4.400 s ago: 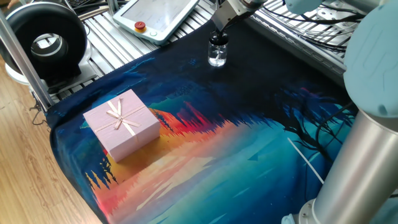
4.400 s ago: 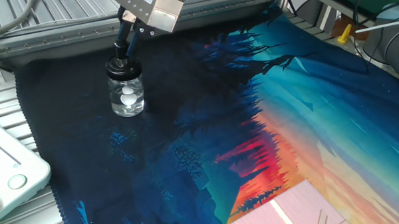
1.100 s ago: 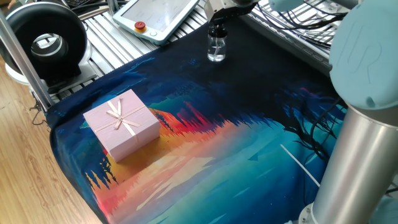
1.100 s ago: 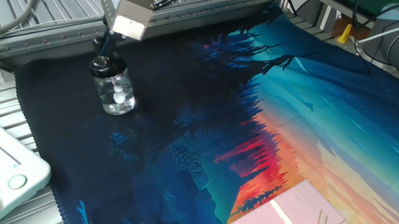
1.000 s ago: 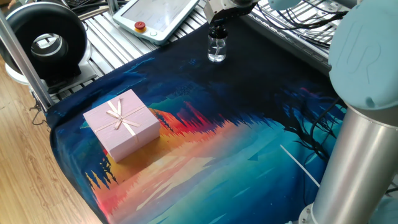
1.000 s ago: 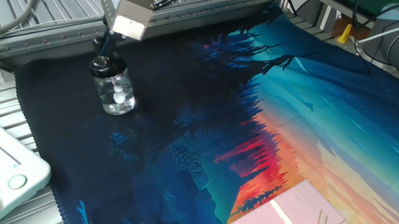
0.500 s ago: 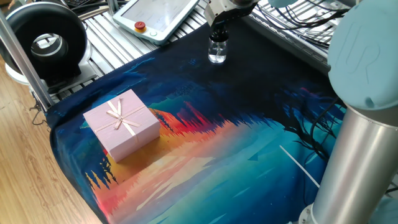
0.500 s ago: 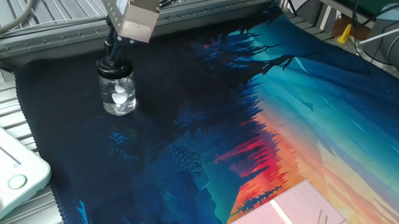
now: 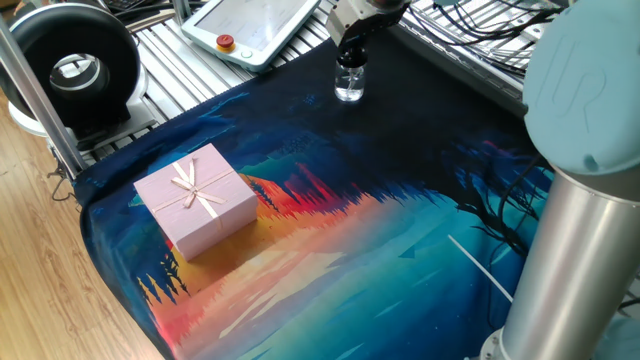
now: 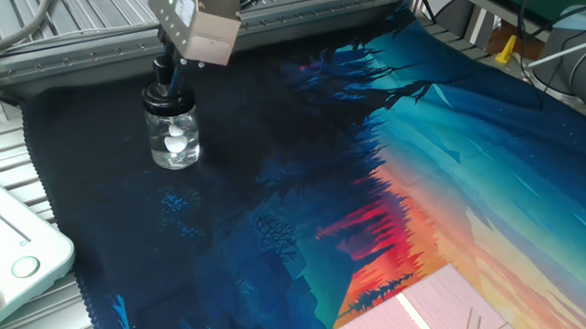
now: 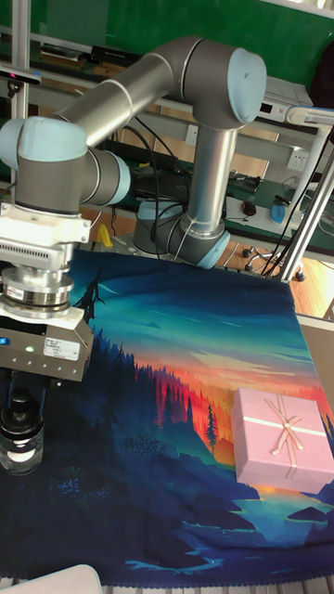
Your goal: Screw the lid onto the jar
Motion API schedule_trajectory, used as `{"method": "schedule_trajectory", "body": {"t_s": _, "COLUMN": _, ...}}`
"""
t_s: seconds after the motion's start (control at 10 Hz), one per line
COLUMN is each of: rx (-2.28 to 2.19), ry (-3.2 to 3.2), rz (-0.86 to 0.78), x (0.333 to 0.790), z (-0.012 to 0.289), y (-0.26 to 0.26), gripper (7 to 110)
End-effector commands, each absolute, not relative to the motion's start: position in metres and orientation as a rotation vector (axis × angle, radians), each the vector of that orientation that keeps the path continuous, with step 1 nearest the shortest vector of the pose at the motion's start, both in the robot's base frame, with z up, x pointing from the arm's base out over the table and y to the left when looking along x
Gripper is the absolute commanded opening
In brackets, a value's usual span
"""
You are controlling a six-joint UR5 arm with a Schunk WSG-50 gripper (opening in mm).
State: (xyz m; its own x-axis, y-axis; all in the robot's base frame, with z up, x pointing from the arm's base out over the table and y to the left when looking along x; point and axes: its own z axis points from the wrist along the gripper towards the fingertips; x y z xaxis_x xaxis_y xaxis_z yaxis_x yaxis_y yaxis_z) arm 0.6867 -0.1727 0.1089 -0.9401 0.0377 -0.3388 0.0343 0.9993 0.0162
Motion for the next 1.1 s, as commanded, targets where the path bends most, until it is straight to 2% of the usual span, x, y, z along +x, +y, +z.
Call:
{"method": "schedule_trajectory", "body": {"t_s": 0.0, "rx": -0.126, "ry": 2.808, "rz": -0.036, "x": 0.689, "z": 0.115, "y": -0.180, "gripper": 44}}
{"method": "schedule_trajectory", "body": {"t_s": 0.2, "rx": -0.254, "ry": 2.836, "rz": -0.045, "x": 0.681, "z": 0.113, "y": -0.181, "gripper": 44}}
{"method": "schedule_trajectory", "body": {"t_s": 0.4, "rx": -0.375, "ry": 2.868, "rz": 0.106, "x": 0.667, "z": 0.110, "y": -0.152, "gripper": 44}}
{"method": "schedule_trajectory", "body": {"t_s": 0.7, "rx": -0.567, "ry": 2.874, "rz": 0.000, "x": 0.662, "z": 0.109, "y": -0.169, "gripper": 44}}
{"method": "schedule_trajectory", "body": {"t_s": 1.0, "rx": -0.661, "ry": 2.854, "rz": 0.015, "x": 0.660, "z": 0.111, "y": -0.167, "gripper": 44}}
